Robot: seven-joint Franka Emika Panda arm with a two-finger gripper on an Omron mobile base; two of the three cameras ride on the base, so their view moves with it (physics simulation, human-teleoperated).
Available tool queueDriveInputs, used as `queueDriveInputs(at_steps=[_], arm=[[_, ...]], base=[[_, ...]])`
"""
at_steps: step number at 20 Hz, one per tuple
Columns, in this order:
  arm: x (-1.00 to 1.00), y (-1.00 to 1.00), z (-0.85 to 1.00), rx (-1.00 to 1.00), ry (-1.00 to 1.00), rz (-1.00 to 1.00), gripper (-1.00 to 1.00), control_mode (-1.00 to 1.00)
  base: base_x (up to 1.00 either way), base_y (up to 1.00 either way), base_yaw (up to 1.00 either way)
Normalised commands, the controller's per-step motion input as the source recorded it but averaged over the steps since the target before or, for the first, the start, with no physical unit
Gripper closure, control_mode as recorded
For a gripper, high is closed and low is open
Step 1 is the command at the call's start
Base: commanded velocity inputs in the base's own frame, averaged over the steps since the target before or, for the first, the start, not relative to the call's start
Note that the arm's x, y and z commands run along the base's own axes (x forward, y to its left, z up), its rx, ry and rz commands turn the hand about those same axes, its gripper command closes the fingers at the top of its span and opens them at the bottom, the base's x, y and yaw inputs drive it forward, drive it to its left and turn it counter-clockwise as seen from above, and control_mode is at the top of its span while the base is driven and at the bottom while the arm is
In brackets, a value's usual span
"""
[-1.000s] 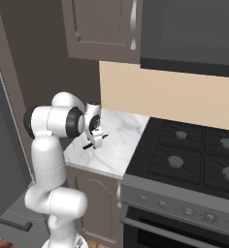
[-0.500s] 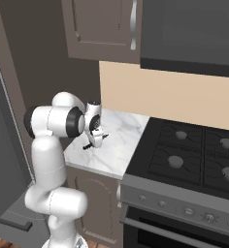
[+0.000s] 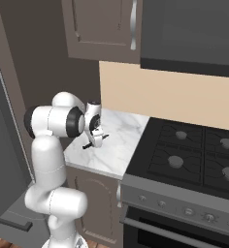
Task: Retrieve the butter from the fridge and place it on a plate on the dining table. Then retrieve the butter knife by the fridge and place it near the plate.
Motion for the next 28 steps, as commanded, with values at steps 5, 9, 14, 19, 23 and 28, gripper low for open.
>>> queueDriveInputs(at_steps=[5,9,14,19,23,28], arm=[[-0.02,-0.18,0.15,-0.04,-0.03,0.01,1.0,-1.0],[-0.18,-0.13,0.71,-0.1,-0.09,0.13,1.0,-1.0],[-0.17,-0.01,0.45,-0.01,-0.02,0.15,1.0,-1.0],[-0.36,-0.28,0.16,0.0,-0.03,0.27,1.0,-1.0],[-0.61,-0.44,0.15,-0.05,-0.14,0.34,1.0,-1.0],[-0.4,-0.28,0.16,0.0,-0.05,0.36,1.0,-1.0]], base=[[0.0,0.0,0.0],[0.0,0.0,0.0],[0.0,0.0,0.0],[0.0,0.0,0.0],[0.0,0.0,0.0],[0.0,0.0,0.0]])
